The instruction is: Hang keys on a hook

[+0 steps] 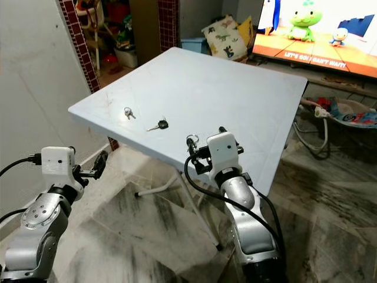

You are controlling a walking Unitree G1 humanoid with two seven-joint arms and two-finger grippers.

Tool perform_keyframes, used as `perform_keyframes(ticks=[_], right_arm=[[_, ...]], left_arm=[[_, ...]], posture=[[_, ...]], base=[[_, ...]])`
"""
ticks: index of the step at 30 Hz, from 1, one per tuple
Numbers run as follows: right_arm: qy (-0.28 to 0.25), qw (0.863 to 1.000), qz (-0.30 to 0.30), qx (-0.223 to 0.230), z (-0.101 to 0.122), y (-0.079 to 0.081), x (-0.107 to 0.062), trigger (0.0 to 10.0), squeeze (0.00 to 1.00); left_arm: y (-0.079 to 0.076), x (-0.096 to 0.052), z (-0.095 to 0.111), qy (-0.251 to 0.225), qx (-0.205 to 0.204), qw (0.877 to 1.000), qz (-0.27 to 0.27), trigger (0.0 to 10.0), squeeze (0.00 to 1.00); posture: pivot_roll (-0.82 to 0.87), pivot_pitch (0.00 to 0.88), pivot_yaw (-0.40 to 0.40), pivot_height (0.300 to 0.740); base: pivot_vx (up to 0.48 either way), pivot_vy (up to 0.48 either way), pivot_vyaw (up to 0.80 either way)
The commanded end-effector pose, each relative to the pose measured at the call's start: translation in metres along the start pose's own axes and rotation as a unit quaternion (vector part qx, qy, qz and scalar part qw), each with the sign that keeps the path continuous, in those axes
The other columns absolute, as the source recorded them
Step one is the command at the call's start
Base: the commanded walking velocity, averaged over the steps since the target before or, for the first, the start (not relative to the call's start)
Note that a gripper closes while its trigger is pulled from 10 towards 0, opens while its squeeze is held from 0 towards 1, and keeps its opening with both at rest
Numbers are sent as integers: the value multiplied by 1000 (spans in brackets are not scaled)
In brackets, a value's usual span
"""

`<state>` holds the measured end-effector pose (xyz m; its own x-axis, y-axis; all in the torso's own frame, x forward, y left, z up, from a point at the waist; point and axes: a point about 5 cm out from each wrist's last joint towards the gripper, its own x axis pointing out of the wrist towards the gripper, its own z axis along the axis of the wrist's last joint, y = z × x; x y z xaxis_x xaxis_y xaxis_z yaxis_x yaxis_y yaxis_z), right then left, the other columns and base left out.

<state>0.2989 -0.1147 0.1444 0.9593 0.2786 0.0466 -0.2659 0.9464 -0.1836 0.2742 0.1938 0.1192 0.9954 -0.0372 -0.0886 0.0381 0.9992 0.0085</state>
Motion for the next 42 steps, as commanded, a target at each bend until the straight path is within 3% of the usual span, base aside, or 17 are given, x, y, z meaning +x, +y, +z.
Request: perform_keyframes(ticks=[1,21,30,42], right_arm=[[1,1000,0,-3,1,-3,2,10000,0],[7,1000,-1,-6,-1,-5,0,10000,0],[7,1000,0,-2,0,-4,0,10000,0],[6,1000,-5,0,0,-6,1,10000,0]], left_arm=[[-2,0,6,-16,4,1000,0,10000,0],[-2,0,5,-16,-2,1000,3,10000,0],[8,1,3,-8,-4,999,43,10000,0],[12,3,5,-9,-8,999,47,10000,0]], posture=[[18,0,-3,740],[9,0,-4,740],[13,0,2,740],[14,0,9,740]], base=[[0,-360,0],[0,-430,0],[0,0,0],[0,0,0]])
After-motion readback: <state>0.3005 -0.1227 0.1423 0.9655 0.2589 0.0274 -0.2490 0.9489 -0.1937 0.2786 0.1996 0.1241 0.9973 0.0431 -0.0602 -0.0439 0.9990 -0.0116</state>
